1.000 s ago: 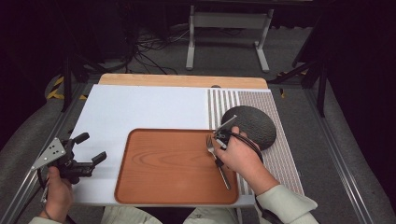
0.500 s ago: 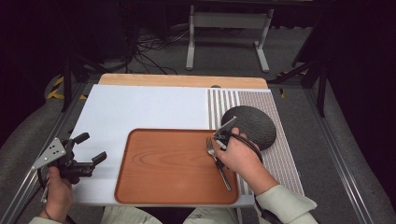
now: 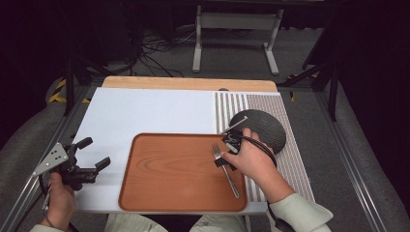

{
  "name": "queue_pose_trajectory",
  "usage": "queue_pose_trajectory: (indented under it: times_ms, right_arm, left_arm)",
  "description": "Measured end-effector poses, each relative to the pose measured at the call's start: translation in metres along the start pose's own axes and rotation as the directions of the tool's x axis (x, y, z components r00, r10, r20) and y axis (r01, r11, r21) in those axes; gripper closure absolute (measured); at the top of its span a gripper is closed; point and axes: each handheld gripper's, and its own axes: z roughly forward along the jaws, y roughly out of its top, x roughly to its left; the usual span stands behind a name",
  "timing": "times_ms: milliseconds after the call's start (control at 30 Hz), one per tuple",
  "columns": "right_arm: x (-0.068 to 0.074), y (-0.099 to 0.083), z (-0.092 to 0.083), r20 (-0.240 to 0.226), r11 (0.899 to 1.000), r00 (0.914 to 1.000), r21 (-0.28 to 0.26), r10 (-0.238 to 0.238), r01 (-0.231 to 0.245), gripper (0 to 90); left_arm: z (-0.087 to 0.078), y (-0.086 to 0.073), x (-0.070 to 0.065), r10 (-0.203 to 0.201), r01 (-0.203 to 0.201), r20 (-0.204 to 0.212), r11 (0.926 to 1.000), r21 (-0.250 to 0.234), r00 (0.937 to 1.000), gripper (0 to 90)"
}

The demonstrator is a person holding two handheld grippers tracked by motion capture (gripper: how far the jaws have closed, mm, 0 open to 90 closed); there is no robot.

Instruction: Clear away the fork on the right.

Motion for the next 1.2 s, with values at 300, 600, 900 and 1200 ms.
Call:
queue_pose_trajectory:
  times_ms: [300, 600, 900, 1200]
  right_arm:
    - [0.0, 0.006, 0.001, -0.017, 0.946, 0.9663, -0.211, -0.257, 0.248, 22.2]
    - [-0.006, 0.007, 0.023, -0.038, 0.889, 0.9289, -0.309, -0.368, 0.34, 51.5]
    - [-0.014, 0.006, 0.041, -0.042, 0.886, 0.9197, -0.288, -0.39, 0.363, 84.5]
    - [-0.014, 0.005, 0.048, -0.005, 0.886, 0.9126, -0.242, -0.409, 0.396, 89.4]
  left_arm:
    - [0.001, 0.0, 0.0, -0.001, 0.001, 0.0, 1.0, -0.002, 1.0, 0.1]
    - [0.0, -0.001, 0.001, -0.002, 0.002, 0.001, 1.0, 0.001, 1.0, 0.1]
    - [0.0, 0.0, 0.0, -0.002, 0.002, 0.001, 1.0, 0.001, 1.0, 0.1]
    - [0.0, 0.0, 0.0, -0.001, 0.001, 0.0, 1.0, -0.002, 1.0, 0.1]
